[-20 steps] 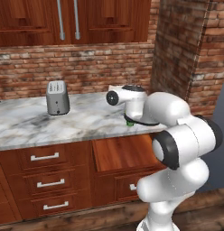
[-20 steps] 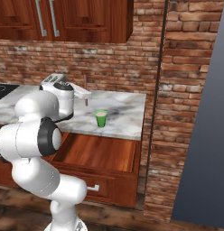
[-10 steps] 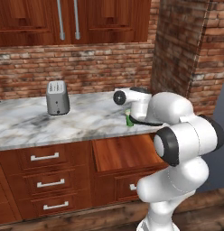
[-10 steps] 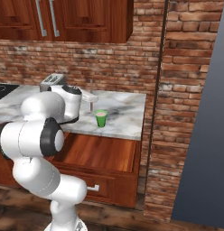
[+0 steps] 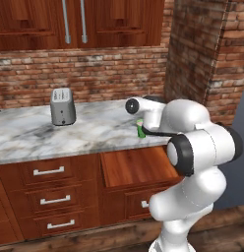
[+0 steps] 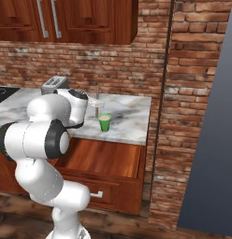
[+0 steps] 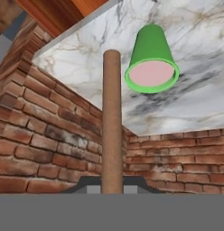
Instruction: Pick up the straw from the left drawer and put it inside the smoothie cup.
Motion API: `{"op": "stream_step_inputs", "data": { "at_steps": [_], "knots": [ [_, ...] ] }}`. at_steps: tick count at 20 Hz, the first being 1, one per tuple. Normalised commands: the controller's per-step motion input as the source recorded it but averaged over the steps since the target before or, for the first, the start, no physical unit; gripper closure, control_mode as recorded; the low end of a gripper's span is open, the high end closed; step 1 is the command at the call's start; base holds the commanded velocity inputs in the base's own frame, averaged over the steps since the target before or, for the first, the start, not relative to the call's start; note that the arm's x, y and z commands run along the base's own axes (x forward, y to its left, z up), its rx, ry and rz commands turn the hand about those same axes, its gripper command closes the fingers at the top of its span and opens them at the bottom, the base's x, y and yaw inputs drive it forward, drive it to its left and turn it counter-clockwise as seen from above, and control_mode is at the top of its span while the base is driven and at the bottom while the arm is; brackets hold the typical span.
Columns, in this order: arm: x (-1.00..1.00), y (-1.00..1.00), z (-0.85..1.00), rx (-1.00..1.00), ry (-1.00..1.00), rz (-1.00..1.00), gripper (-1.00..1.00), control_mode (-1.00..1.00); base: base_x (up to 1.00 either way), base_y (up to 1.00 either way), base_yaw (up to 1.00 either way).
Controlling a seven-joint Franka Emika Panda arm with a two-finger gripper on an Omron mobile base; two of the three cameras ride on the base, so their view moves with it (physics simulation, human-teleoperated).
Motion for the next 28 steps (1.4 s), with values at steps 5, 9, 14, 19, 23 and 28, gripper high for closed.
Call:
{"op": "stream_step_inputs", "data": {
  "at_steps": [5,9,14,19,23,28],
  "knots": [
    [0.13,0.0,-0.18,0.0,-0.01,0.0,1.0,-1.0,0.0,0.0,0.0],
    [0.1,-0.01,-0.14,0.0,-0.04,0.0,1.0,-1.0,0.0,0.0,0.0],
    [0.1,-0.02,-0.13,0.0,-0.05,0.0,1.0,-1.0,0.0,0.0,0.0],
    [0.1,-0.04,-0.16,0.0,-0.06,0.0,1.0,-1.0,0.0,0.0,0.0],
    [0.13,-0.02,-0.13,0.0,-0.06,0.0,1.0,-1.0,0.0,0.0,0.0],
    [0.11,0.0,-0.14,0.0,-0.07,0.0,1.0,-1.0,0.0,0.0,0.0]
  ]
}}
